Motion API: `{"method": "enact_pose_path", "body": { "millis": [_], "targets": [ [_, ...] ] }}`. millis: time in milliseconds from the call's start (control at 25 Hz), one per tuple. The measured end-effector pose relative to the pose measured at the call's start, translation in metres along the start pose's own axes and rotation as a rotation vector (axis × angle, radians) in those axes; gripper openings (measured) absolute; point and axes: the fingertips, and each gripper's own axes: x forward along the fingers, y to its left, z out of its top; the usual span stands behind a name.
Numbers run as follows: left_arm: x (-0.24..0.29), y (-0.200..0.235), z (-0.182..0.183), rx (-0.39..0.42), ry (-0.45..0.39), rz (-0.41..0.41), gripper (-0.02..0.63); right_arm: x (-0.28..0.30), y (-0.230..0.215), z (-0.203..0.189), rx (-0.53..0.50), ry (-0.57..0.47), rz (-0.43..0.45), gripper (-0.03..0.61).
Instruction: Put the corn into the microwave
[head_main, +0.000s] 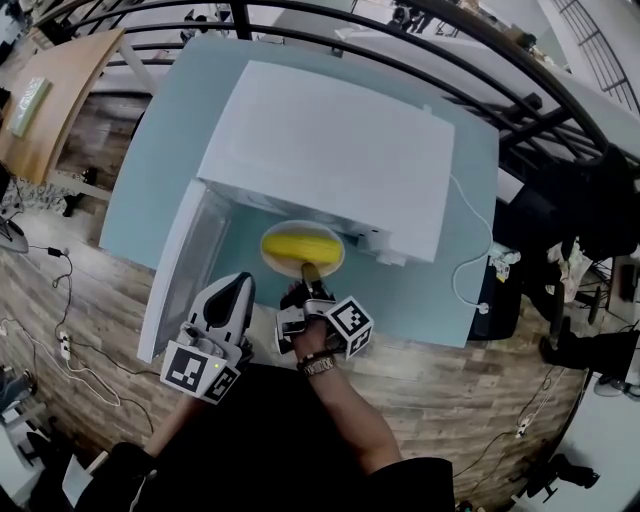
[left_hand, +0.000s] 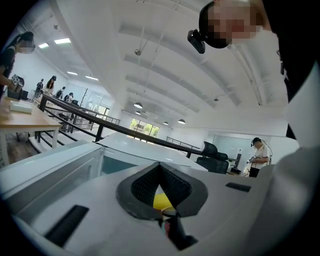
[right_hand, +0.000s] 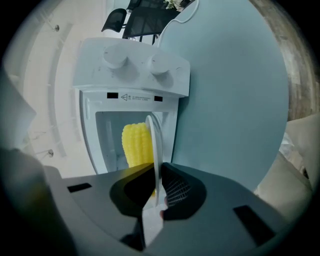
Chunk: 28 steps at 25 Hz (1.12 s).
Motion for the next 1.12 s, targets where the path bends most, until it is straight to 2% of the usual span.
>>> {"method": "enact_pose_path", "body": {
  "millis": [1120],
  "targets": [
    [0.063, 0.026, 0.0, -0.023, 0.074, -0.108, 0.002, 0.096, 0.001, 0.016, 0.053, -0.065, -0.021, 0.028]
  ]
}}
